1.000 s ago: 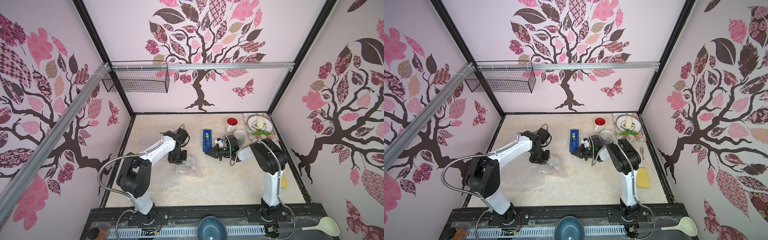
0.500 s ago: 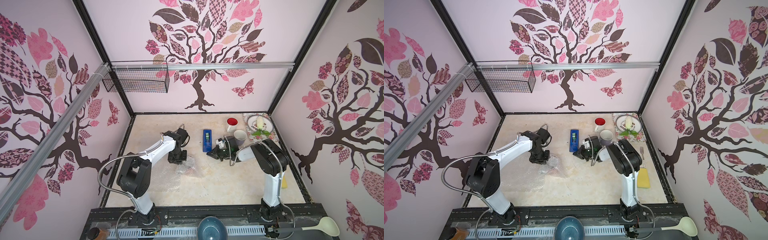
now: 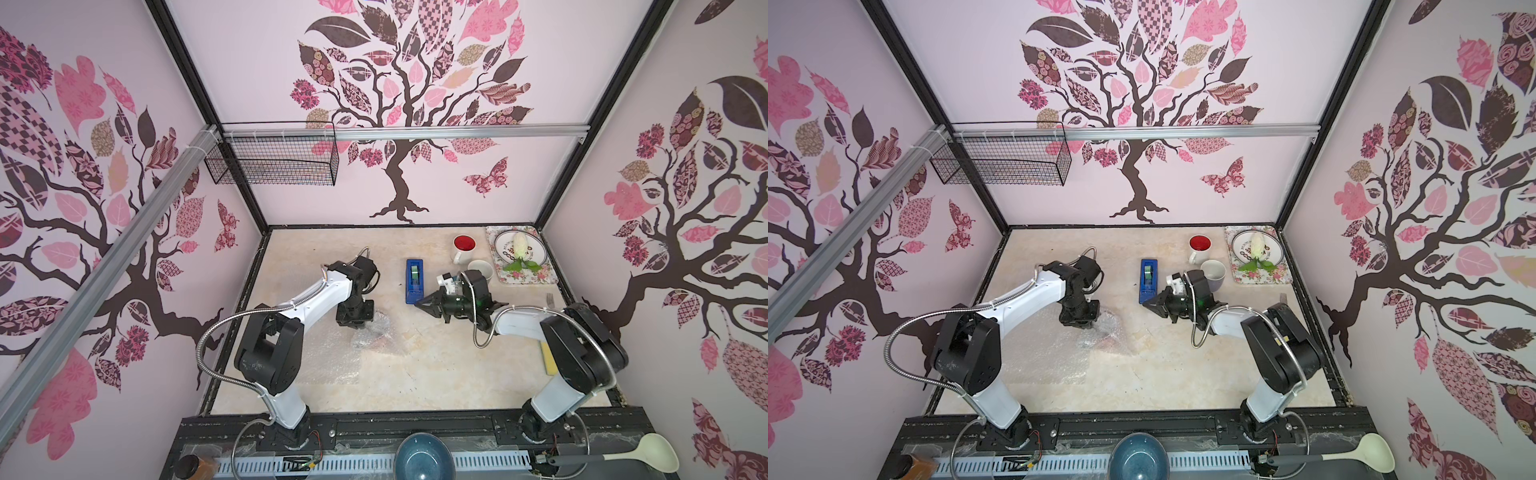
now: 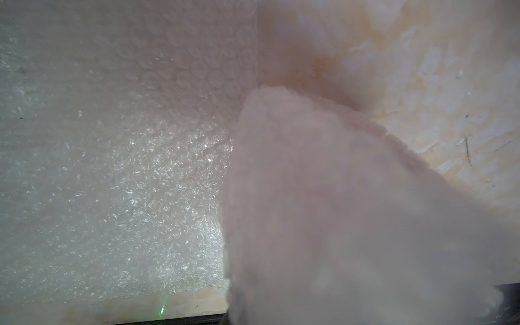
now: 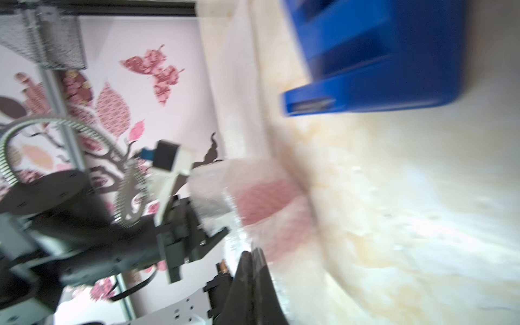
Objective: Wrap mugs in bubble wrap
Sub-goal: Tear off the tape using the Tape Cutter, then stick the tape on the bubble wrap.
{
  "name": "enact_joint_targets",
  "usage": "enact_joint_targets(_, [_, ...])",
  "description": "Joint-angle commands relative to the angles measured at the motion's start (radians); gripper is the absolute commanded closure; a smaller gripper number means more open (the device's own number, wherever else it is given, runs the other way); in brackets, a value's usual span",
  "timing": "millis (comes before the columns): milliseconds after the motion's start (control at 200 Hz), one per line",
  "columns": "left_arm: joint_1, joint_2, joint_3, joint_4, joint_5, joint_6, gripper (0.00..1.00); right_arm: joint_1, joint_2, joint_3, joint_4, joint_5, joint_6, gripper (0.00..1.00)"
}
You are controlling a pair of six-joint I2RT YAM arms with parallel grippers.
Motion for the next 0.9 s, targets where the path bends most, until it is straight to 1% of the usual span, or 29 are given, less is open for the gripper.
enact_joint_targets(0, [-0.014, 0.036, 0.023, 0.030, 0.019, -0.010, 1.00, 0.087, -0.012, 0.034, 0.146, -0.013, 0.238, 1.00])
enact_joint_targets(70, [-0.015, 0.037, 0.026, 0.028, 0.020, -0.007, 1.00, 0.127, 0.004, 0.037, 0.223, 0.015, 0.294, 1.00])
enact_joint_targets(205, [-0.014, 0.037, 0.022, 0.025, 0.021, -0.005, 1.00, 0.173, 0.031, 0.024, 0.273, 0.073, 0.327, 1.00])
enact_joint_targets(310, [-0.015, 0.036, 0.022, 0.024, 0.023, -0.005, 1.00, 0.211, 0.078, 0.023, 0.388, 0.101, 0.388, 1.00])
enact_joint_targets(455, [-0.015, 0.032, 0.026, 0.020, 0.025, -0.004, 1.00, 0.259, 0.108, 0.029, 0.387, 0.126, 0.389, 1.00])
enact_joint_targets(765, [-0.015, 0.032, 0.029, 0.019, 0.036, -0.007, 1.00, 0.308, 0.155, 0.014, 0.362, 0.160, 0.387, 1.00])
enact_joint_targets(895, [-0.015, 0.024, 0.029, 0.016, 0.043, -0.007, 1.00, 0.309, 0.174, 0.001, 0.346, 0.174, 0.366, 1.00])
